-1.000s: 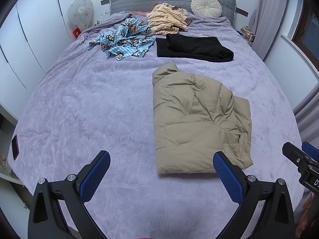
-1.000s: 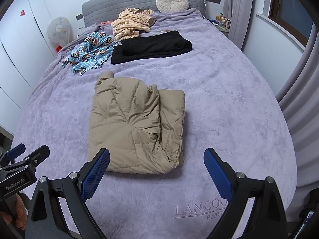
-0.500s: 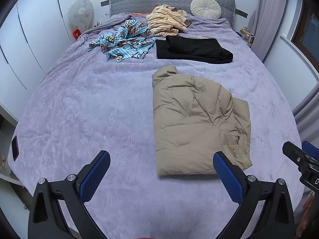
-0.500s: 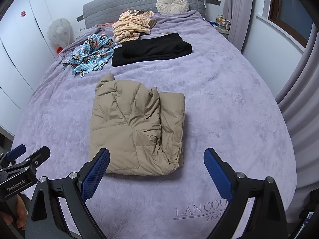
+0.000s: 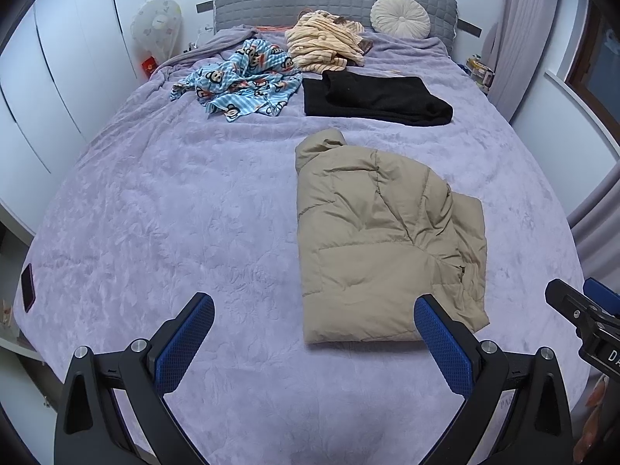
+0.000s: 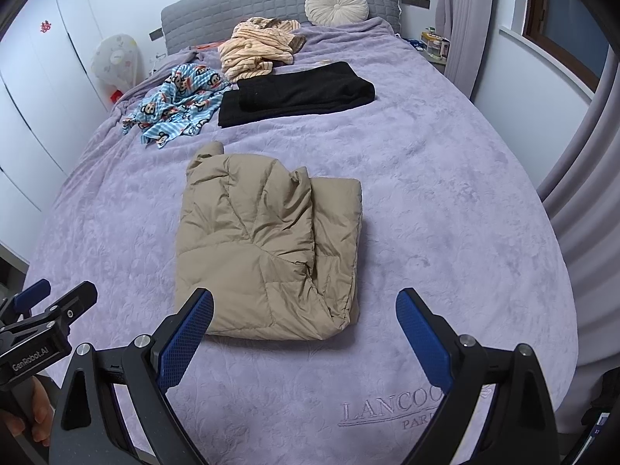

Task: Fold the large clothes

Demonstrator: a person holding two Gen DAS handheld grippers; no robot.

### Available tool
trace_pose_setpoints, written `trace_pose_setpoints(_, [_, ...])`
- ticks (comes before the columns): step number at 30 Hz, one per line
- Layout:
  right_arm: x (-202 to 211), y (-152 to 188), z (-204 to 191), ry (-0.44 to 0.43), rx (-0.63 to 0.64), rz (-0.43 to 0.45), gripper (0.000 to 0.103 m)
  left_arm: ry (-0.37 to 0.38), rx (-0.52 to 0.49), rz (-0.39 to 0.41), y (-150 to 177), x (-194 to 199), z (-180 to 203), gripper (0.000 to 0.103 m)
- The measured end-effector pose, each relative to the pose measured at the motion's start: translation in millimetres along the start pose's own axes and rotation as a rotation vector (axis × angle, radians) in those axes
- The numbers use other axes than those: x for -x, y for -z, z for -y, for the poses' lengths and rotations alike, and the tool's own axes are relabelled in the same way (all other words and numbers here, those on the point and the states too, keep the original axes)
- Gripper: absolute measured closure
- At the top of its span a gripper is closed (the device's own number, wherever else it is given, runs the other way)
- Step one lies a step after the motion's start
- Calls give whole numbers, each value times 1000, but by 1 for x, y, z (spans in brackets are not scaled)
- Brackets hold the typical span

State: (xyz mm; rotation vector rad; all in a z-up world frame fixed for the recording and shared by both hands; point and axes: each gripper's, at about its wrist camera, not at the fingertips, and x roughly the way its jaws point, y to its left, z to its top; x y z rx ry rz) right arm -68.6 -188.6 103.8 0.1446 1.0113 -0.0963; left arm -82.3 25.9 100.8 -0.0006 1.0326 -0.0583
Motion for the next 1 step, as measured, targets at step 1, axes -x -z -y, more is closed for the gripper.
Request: trace_pose_setpoints(1, [0,0,0,0,0,0,7,-1,2,-1,0,0,0,0])
